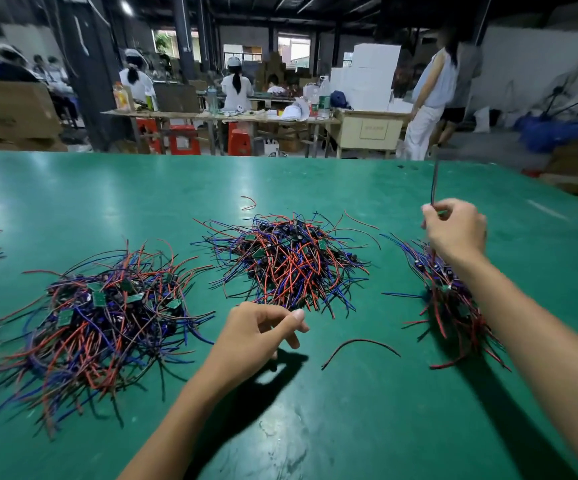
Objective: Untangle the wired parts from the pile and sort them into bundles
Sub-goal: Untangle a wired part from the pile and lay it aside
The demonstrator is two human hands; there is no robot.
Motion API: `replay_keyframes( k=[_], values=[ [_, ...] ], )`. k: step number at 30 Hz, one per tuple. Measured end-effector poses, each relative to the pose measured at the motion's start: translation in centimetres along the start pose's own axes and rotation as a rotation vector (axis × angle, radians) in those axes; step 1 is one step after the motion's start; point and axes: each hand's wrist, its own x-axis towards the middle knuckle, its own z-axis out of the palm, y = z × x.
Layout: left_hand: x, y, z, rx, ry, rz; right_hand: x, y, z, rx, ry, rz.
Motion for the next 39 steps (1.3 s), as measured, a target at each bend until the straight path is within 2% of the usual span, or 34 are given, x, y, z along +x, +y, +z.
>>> replay_keyframes(
  k=[4,6,8,9,11,13,14,17,23,26,28,31,36,39],
  values=[
    [0.1,-0.2,0.0,0.134,0.050,-0.003,1.2,3.8,0.4,-0.725,-0.301,0.015],
    [0.1,-0.2,0.0,0.144,0.069,-0.004,-0.1,3.9,1.5,-0.802,-0.257,-0.100],
    [0.1,-0.2,-0.1,0.145,0.107,0.001,-2.1,2.6,3.3,-0.625,-0.170,-0.293],
    [0.1,-0.3,-0.1,0.145,0.127,0.006,-3.2,1.5,4.4,-0.504,-0.183,-0.342],
    [0.2,-0.3,-0.2,0.140,0.162,0.010,-5.4,-0.7,6.6,-0.328,-0.303,-0.293],
    [0.1,-0.4,-0.2,0.133,0.192,0.010,-7.4,-1.8,8.9,-0.278,-0.431,-0.212],
    [0.1,-0.4,-0.2,0.137,0.201,0.010,-8.1,-2.0,9.8,-0.289,-0.445,-0.201],
    [0.1,-0.8,-0.3,0.168,0.211,0.015,-9.2,-1.7,10.9,-0.231,-0.351,-0.133],
    [0.6,-0.8,0.0,0.147,0.245,0.056,-11.4,-1.9,9.6,0.269,-0.159,0.044],
    [0.5,-0.9,0.1,0.140,0.232,0.039,-13.6,-1.9,9.0,0.370,-0.120,0.076],
    [0.4,-0.9,0.2,0.090,0.227,0.020,-14.9,-2.1,8.6,0.428,-0.086,0.030],
    [0.6,-0.4,0.3,-0.038,0.253,-0.018,-16.9,-3.1,7.7,0.537,-0.114,-0.142],
    [0.8,0.6,-0.1,-0.486,0.224,-0.176,-20.7,-4.8,7.1,0.525,-0.246,-0.384],
    [0.6,0.8,-0.7,-0.594,0.217,-0.187,-21.7,-5.0,7.5,0.456,-0.377,-0.525]
  ],
)
